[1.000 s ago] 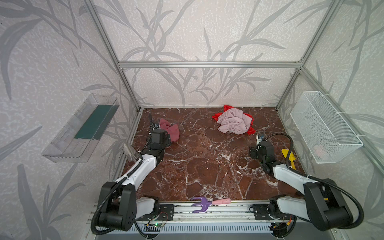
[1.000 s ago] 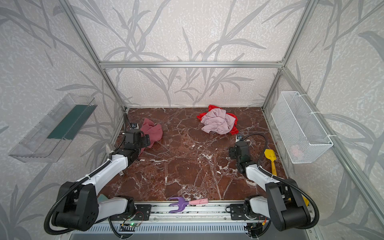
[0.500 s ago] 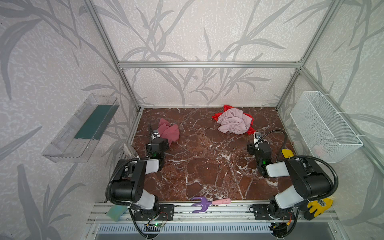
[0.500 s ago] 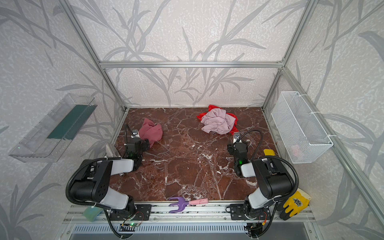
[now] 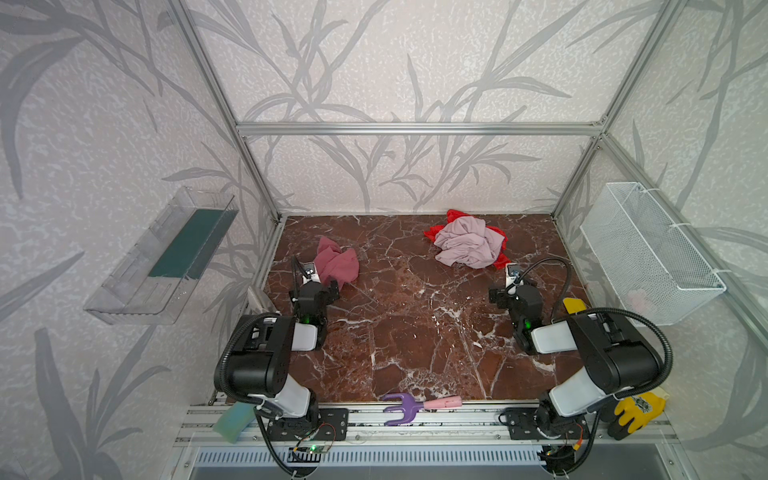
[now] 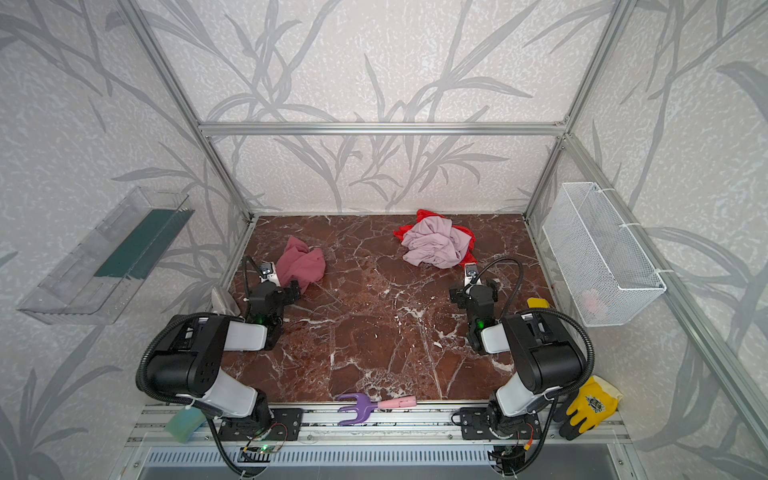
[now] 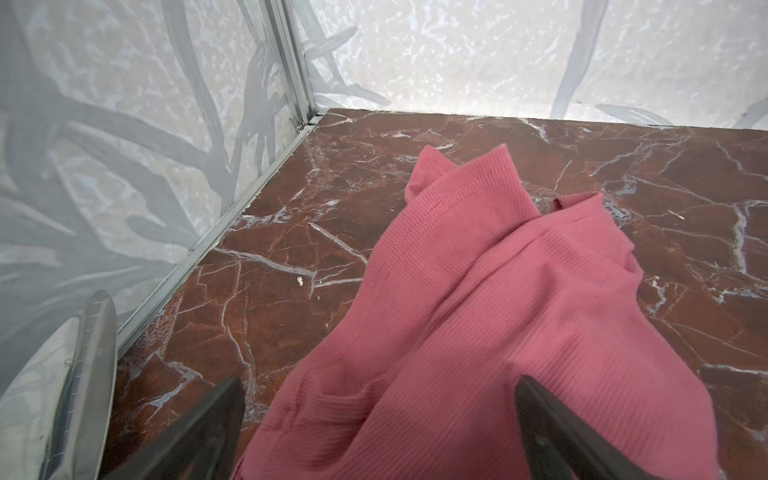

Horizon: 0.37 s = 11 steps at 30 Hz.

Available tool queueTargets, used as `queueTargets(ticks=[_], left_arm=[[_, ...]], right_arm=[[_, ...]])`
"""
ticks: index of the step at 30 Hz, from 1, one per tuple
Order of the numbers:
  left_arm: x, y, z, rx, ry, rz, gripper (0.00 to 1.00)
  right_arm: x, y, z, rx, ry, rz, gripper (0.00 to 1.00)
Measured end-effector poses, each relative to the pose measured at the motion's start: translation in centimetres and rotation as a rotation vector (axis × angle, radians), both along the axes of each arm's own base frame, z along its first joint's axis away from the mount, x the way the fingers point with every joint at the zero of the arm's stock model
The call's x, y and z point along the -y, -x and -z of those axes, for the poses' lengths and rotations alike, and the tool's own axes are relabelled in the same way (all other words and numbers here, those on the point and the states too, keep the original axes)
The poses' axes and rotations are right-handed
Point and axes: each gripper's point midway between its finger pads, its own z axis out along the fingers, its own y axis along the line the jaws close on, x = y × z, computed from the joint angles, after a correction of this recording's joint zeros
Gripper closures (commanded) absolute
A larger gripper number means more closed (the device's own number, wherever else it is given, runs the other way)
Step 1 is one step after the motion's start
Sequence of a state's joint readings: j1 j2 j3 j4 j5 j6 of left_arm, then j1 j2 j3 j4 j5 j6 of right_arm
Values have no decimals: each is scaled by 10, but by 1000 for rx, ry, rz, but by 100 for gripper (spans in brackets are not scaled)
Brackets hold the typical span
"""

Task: Pick out a specific cloth from the pile

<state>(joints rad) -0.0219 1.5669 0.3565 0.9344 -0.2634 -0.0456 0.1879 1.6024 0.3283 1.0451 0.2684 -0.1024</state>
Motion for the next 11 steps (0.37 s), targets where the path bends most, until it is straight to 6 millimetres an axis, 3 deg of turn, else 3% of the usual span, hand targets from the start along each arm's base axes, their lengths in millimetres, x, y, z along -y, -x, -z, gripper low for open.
queueTargets(ticks=[11], left_arm=[[0,-1,-2,10,0,0,1]], right_arm=[[0,0,-1,5,-1,0,1]])
